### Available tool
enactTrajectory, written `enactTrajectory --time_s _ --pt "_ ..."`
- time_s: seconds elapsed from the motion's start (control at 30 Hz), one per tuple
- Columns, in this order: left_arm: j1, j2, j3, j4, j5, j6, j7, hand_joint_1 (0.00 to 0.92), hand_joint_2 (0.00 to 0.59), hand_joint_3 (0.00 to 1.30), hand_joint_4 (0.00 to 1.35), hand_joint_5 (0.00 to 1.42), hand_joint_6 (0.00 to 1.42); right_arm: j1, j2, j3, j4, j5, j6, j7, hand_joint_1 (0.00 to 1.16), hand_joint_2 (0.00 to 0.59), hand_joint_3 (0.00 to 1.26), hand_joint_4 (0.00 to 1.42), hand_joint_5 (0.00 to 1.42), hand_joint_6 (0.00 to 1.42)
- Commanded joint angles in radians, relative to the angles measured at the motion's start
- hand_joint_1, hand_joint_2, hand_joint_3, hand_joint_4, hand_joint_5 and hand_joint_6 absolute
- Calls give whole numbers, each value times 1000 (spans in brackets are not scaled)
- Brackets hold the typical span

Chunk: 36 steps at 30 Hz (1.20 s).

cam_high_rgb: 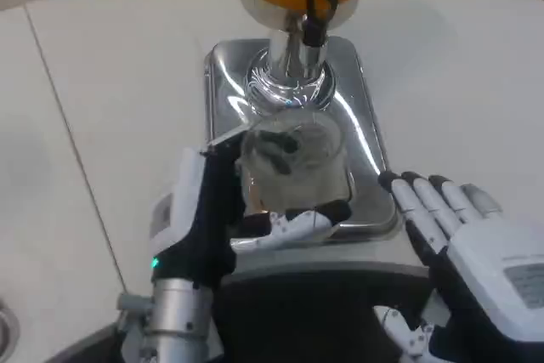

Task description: Grasp the cup under the faucet to collect the drink, then remove the cup.

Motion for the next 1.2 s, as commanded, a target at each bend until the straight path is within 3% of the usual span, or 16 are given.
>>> enactTrajectory --time_s 0.03,0.3,0.8,0.97,1.2 --pt "-89 -19 -25 145 8 -41 87 591 25 1205 1085 1424 1424 -9 8 -15 -18 -15 18 49 321 511 0 0 0 0" --pt "-270 -70 -65 421 10 -56 232 591 25 1198 1085 1424 1424 -69 18 -9 5 -37 35 99 324 511 0 0 0 0" --pt "-512 -60 -108 819 24 -40 481 587 66 1142 1026 1419 1424 -118 62 20 7 -100 50 159 327 511 0 0 0 0" --pt "-528 -51 -117 857 29 -28 528 562 95 941 1077 1274 1415 -135 69 24 23 -102 51 158 324 515 0 0 0 0" --pt "-523 -46 -128 861 24 -36 547 538 93 536 586 959 1175 -125 72 26 27 -95 49 149 317 518 0 0 0 0"
